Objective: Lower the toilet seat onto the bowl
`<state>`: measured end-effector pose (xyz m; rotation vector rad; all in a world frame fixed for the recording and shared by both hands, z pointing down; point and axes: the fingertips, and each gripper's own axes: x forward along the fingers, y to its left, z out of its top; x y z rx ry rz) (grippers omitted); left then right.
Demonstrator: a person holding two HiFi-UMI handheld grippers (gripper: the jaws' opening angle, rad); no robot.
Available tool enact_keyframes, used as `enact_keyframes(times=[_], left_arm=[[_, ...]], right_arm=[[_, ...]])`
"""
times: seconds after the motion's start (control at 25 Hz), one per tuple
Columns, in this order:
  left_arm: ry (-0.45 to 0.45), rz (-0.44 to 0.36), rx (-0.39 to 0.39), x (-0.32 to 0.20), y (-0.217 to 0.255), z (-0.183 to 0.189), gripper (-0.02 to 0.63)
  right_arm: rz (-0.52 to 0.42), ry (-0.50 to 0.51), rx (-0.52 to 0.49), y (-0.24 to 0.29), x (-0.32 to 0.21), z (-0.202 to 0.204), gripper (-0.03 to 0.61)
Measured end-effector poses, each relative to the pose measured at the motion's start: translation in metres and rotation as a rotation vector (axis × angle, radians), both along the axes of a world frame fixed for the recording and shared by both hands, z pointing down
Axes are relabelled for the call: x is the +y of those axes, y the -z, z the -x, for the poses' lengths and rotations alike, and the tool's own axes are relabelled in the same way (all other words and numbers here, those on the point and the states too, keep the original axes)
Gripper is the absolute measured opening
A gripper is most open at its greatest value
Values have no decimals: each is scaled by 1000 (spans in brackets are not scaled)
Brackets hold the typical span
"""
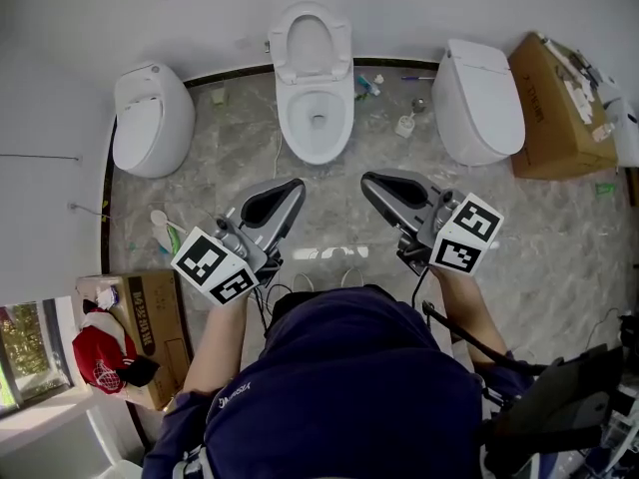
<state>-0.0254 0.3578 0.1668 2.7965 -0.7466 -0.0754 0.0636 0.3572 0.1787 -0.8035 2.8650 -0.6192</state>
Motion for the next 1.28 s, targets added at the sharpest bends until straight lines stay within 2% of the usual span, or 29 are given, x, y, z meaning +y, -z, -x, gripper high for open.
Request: enact_keyframes(times=[0.28, 0.44, 0.72, 1.04, 1.28], left_arm=[[32, 48, -4, -4, -13, -21, 2], [51, 85, 24, -8, -18, -23, 2], [62, 86, 27, -22, -17, -31, 2], [60, 100, 60, -54, -23, -22, 2], [24, 98, 90, -102, -32, -12, 2]], right_arm=[[31, 11, 7, -14, -7, -29, 9], [54, 14, 7, -23, -8, -40, 8], [61, -9, -11, -25, -21, -62, 9], [77, -24, 11, -35, -43, -63, 9], [82, -53, 48, -42, -83, -55, 8]])
